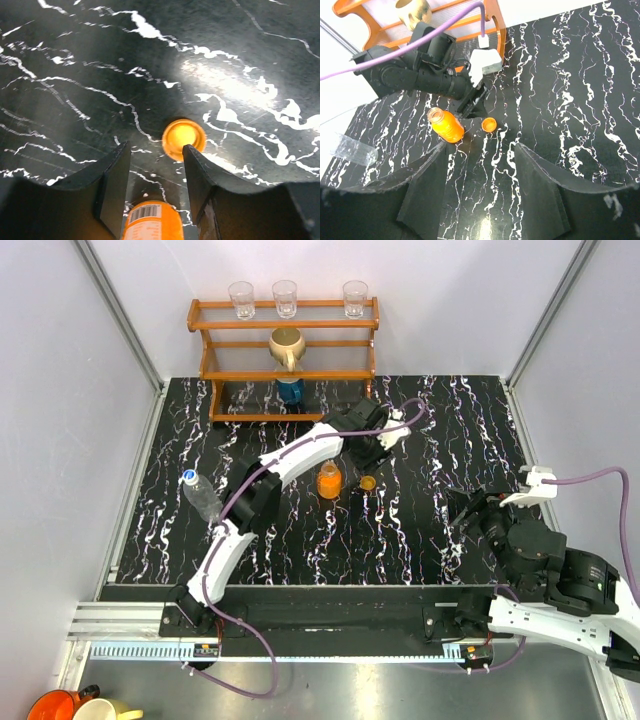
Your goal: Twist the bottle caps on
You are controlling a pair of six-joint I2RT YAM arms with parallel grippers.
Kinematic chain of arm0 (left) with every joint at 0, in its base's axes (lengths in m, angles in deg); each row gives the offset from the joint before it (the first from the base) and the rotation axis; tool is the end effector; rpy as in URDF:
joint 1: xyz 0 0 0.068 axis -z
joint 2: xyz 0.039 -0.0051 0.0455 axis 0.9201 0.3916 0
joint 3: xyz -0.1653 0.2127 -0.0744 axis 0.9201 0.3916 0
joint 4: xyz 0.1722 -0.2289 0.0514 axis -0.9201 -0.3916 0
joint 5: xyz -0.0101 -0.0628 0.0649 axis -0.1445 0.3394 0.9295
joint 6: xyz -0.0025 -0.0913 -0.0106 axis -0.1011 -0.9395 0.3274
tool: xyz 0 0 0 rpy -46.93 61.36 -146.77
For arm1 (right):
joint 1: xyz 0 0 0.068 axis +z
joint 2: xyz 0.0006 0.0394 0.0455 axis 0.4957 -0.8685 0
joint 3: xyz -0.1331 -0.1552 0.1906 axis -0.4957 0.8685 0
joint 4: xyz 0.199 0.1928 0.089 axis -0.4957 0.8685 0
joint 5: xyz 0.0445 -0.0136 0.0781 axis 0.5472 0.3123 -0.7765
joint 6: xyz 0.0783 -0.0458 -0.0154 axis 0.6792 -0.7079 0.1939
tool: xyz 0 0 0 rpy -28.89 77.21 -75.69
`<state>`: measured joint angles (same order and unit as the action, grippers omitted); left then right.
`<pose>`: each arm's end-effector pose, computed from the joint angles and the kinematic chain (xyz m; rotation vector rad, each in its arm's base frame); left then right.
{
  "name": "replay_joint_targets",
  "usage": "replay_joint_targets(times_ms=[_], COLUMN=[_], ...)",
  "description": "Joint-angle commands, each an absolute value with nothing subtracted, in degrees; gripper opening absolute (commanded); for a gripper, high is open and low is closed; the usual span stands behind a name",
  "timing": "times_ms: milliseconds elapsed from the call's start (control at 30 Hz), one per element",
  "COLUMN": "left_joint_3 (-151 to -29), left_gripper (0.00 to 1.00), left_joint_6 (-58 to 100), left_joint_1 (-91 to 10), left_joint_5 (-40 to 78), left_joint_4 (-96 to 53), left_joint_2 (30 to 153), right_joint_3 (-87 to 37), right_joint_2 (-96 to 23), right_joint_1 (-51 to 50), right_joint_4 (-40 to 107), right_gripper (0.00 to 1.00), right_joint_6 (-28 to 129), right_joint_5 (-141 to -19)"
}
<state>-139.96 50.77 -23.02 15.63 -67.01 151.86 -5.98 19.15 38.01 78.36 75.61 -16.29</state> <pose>0.4067 -0.4152 0.1647 1.4156 2.1773 -0.4288 0.1002 0.0645 0.3955 0.1318 1.7204 0.4015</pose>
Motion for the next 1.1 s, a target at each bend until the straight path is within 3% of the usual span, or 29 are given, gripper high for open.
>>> replay_joint_targets(times_ms=[0,533,1067], left_joint_3=[-138.9,-136.7,-133.5], left_gripper=[0.49,0.49,0.48], left_joint_6=[48.8,45.7,45.7], left_joint_1=[-26.0,-25.5,-24.8], left_joint_5=[15.3,10.4,13.6], left_joint_4=[-64.7,-64.4,-61.0], left_joint_2=[151.0,151.7,152.3], right_joint_3=[-7.1,-5.3,-5.6], right_joint_2=[17.9,17.6,17.6], right_joint_1=[38.2,38.2,38.2], right_joint_4=[77.1,74.9,74.9], right_gripper=[0.64,0.65,0.65], right_joint_6=[73.9,73.6,73.6], right_joint_5=[-17.0,-18.6,-19.9])
